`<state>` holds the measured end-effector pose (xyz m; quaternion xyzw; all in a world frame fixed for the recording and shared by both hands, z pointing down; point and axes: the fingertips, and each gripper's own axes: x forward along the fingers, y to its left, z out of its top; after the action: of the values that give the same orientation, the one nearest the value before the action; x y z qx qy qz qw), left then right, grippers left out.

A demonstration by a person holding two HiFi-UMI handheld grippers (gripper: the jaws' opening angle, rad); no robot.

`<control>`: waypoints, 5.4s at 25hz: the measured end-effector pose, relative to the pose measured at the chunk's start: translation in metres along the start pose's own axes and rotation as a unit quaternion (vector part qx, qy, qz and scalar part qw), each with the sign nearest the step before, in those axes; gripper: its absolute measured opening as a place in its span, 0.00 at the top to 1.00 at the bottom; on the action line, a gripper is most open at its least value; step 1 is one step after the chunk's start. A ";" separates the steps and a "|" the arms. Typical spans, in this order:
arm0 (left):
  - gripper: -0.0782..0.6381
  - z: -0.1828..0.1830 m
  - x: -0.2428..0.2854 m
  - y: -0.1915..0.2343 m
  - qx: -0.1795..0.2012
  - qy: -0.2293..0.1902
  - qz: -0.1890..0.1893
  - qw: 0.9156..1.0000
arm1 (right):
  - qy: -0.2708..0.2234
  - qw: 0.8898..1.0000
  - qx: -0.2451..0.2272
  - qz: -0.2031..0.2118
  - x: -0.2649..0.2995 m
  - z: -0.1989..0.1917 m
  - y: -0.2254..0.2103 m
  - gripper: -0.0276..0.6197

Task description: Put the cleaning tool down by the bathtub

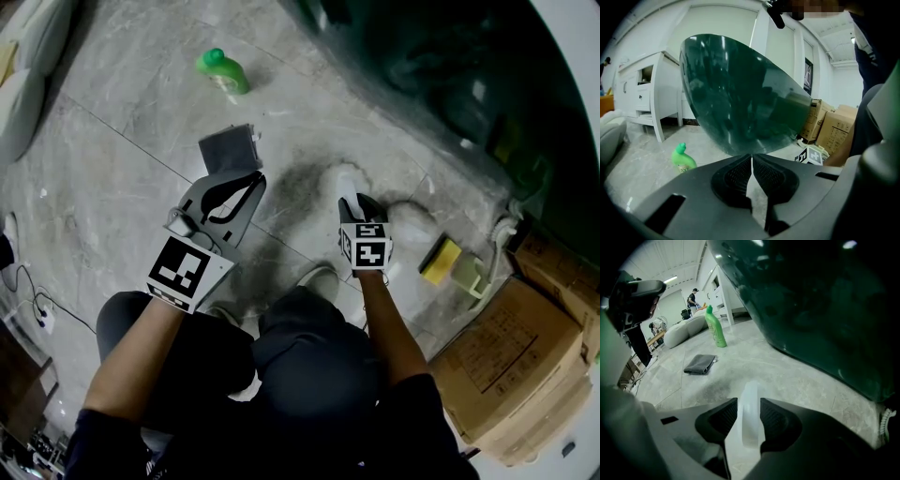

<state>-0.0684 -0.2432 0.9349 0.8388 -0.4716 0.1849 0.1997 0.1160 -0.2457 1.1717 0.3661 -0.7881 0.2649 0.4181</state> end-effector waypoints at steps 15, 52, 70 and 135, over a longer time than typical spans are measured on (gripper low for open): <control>0.84 0.118 -0.113 0.021 0.009 0.009 0.029 0.999 | -0.018 1.000 -0.004 -0.011 -0.184 0.096 0.015 0.72; 0.84 0.485 -0.402 -0.148 0.031 -0.114 0.001 0.993 | -0.287 0.958 -0.018 -0.003 -0.731 0.388 0.150 0.73; 0.84 0.556 -0.472 -0.197 0.069 -0.174 -0.020 0.982 | -0.382 0.922 -0.058 0.035 -0.856 0.432 0.229 0.76; 0.84 0.578 -0.494 -0.190 0.076 -0.210 -0.017 0.975 | -0.405 0.906 -0.089 0.083 -0.873 0.457 0.285 0.95</control>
<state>-0.0739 -0.0926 0.1654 0.8797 -0.4729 0.0364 0.0350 0.0099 -0.0977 0.1623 0.3362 -0.9375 0.0565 0.0700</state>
